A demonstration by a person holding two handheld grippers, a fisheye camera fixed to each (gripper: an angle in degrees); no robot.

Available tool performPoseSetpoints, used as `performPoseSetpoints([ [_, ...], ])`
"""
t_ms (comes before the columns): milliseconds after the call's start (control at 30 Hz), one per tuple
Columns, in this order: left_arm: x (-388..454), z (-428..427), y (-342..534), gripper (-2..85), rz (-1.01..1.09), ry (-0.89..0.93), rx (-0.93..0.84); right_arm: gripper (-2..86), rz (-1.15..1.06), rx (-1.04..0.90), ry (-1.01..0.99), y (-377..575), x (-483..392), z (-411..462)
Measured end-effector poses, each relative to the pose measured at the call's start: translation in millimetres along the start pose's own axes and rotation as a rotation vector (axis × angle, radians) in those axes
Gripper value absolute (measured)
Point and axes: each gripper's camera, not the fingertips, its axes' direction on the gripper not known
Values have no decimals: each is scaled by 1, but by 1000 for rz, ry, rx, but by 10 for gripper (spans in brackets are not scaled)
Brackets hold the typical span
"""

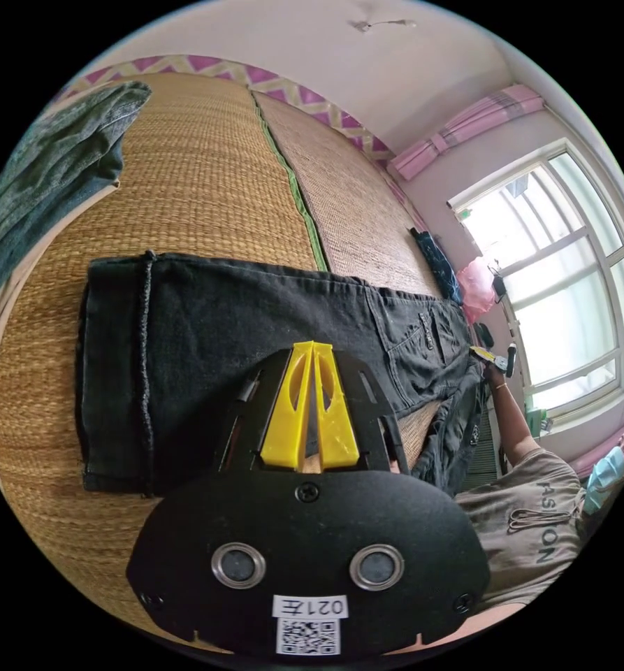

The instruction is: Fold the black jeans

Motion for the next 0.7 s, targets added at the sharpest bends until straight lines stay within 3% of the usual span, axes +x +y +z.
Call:
performPoseSetpoints([
  [100, 3, -10, -15, -10, -17, -18, 46, -10, -22, 10, 59, 5, -14, -8],
  [233, 15, -20, -20, -10, -12, -23, 47, -9, 62, 2, -23, 37, -8, -48],
  [333, 31, -51, -2, -10, 6, -3, 101, -7, 78, 139, -94, 96, -16, -113],
  [500, 85, -126, 67, -10, 113, 163, 155, -6, 9, -10, -27, 185, -58, -118],
  [600, 135, -153, 113, -10, 210, 117, 92, -6, 90, 155, -3, 249, -60, -121],
  [700, 184, -184, 170, -9, 304, 70, 83, -6, 163, 155, -48, 277, -45, -133],
])
